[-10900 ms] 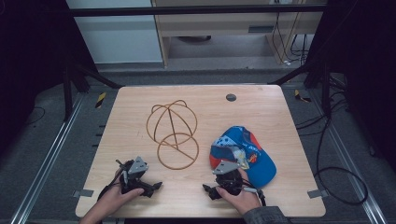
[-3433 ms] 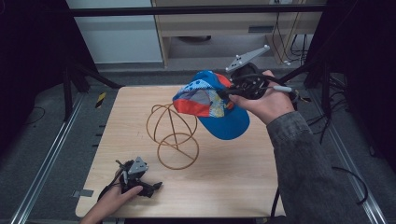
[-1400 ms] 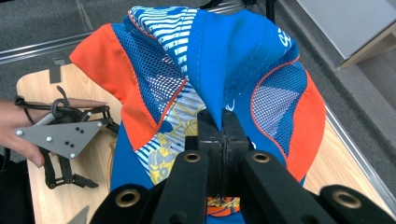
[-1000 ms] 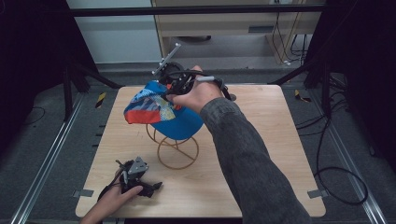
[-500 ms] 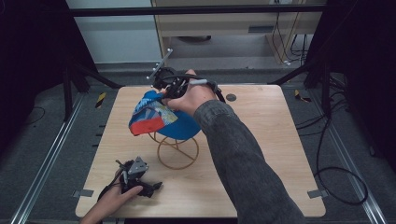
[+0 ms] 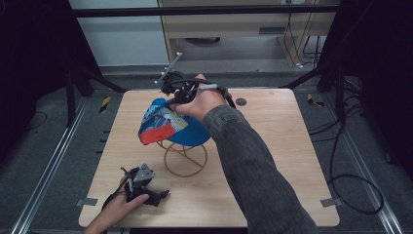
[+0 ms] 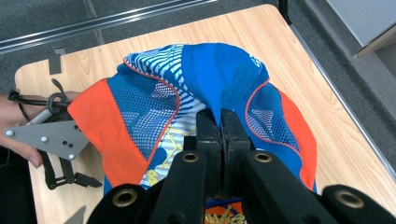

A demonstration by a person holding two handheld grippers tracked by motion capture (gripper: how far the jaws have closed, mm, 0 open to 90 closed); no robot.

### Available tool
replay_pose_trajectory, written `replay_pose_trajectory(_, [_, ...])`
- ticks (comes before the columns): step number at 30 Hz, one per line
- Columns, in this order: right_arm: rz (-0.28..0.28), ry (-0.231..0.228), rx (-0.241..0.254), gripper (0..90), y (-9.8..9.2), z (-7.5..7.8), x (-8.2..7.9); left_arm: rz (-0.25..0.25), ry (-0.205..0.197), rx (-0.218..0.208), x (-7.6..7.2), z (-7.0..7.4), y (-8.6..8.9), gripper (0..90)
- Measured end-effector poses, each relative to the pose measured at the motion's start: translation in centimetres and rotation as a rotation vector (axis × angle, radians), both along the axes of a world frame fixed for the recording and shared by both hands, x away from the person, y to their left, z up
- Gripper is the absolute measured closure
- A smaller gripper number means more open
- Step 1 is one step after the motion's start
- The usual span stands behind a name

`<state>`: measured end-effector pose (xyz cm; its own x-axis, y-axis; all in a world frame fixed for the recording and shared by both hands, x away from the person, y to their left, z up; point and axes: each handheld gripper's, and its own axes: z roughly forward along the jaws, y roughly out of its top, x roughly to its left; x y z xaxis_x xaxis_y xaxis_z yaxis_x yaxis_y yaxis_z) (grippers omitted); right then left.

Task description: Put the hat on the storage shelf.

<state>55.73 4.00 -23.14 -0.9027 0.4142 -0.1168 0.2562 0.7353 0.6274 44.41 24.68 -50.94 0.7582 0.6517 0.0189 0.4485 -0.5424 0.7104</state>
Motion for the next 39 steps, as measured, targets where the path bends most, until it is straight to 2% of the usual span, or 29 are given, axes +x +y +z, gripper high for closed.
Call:
replay_pose_trajectory(11, [-0.001,0.008,0.005,86.1,-0.3,-0.2,0.0,0.000,0.000,-0.001,0.0,0.0,0.0,0.0])
replay_pose_trajectory(16, [-0.003,0.008,0.004,81.0,-0.4,-0.2,0.0,0.001,-0.003,0.000,0.0,0.0,0.0,0.0])
replay_pose_trajectory(18, [-0.007,0.005,0.005,75.8,-0.4,-0.2,0.0,0.000,-0.003,0.000,0.0,0.0,0.0,0.0])
replay_pose_trajectory(19, [-0.016,0.003,0.006,69.5,-0.4,-0.2,-0.1,0.001,-0.003,0.000,0.0,0.0,0.0,0.0])
replay_pose_trajectory(21, [-0.022,0.001,0.008,66.3,-0.4,-0.2,-0.1,-0.001,-0.002,-0.001,0.0,0.0,0.0,0.0])
replay_pose_trajectory(22, [-0.029,-0.002,0.013,60.7,-0.6,-0.2,-0.1,0.000,0.000,-0.001,0.0,0.0,0.0,0.0])
replay_pose_trajectory(29, [-0.052,-0.013,0.042,51.1,-1.0,-0.1,-0.4,0.000,0.000,0.000,0.0,0.0,0.0,0.0])
replay_pose_trajectory(30, [-0.056,-0.016,0.045,47.2,-1.2,-0.2,-0.5,0.000,0.000,-0.001,0.0,0.0,0.0,0.0])
replay_pose_trajectory(35, [-0.071,-0.022,0.085,41.5,-1.9,-0.1,-0.7,-0.001,0.000,0.000,0.0,0.0,0.0,0.0])
replay_pose_trajectory(39, [-0.075,-0.030,0.096,39.3,-2.3,0.1,-1.0,-0.001,0.001,0.000,0.0,0.0,0.0,0.0])
